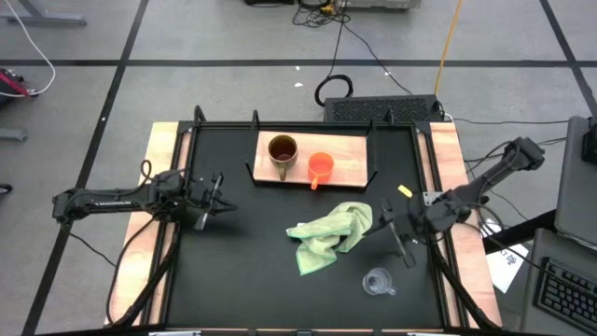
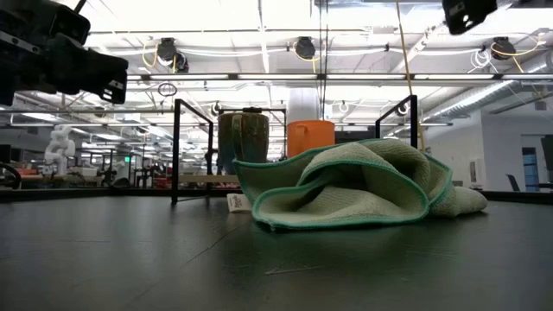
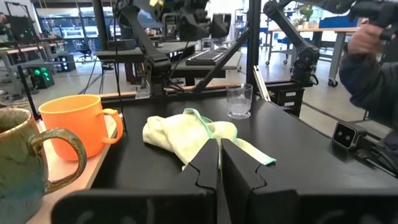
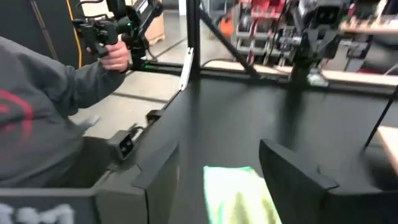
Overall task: Stack small to large cups/mugs on shelf
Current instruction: Put the transparent mug on the shelf
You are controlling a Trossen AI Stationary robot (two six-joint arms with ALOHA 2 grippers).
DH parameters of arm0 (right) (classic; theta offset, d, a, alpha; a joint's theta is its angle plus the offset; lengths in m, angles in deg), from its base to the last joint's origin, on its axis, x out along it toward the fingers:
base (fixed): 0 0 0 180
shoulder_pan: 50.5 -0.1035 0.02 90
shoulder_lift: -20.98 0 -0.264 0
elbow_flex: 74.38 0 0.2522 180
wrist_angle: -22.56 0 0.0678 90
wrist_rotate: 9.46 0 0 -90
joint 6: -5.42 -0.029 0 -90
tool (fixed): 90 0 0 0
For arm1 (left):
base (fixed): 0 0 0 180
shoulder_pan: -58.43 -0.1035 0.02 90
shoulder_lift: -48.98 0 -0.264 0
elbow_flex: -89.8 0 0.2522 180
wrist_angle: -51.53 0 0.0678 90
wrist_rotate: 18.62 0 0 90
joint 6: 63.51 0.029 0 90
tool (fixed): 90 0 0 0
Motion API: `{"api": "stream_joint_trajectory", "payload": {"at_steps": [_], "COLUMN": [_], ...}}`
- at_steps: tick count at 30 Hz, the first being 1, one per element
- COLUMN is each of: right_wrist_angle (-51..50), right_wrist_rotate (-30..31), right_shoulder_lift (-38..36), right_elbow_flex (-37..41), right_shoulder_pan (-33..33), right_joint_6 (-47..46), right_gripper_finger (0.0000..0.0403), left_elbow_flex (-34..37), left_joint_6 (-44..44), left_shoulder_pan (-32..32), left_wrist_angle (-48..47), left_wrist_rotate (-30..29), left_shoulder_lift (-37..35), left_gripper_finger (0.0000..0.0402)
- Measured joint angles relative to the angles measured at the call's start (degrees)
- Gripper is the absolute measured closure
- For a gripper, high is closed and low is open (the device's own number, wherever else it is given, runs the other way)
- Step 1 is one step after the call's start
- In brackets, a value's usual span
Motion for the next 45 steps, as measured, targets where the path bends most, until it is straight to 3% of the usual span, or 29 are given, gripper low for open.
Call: {"api": "stream_joint_trajectory", "payload": {"at_steps": [13, 21, 30, 45], "right_wrist_angle": [-20.43, -29.80, -50.00, -51.53], "right_wrist_rotate": [-1.68, -12.80, -15.00, -15.08], "right_shoulder_lift": [2.18, 17.04, 30.27, 33.75], "right_elbow_flex": [-9.39, -17.80, -30.03, -30.71], "right_shoulder_pan": [-1.09, -1.19, -3.38, -3.73], "right_joint_6": [-20.82, -27.86, -34.74, -37.70], "right_gripper_finger": [0.0174, 0.0174, 0.0174, 0.0174], "left_elbow_flex": [-0.04, -0.07, -0.07, -0.07], "left_joint_6": [0.15, 0.02, -0.26, -1.09], "left_shoulder_pan": [0.00, 0.00, 0.00, -0.01], "left_wrist_angle": [-0.66, -0.55, -0.50, -0.39], "left_wrist_rotate": [-0.02, -0.04, -0.07, -0.09], "left_shoulder_lift": [0.00, 0.00, 0.00, 0.00], "left_gripper_finger": [0.0398, 0.0380, 0.0376, 0.0376]}}
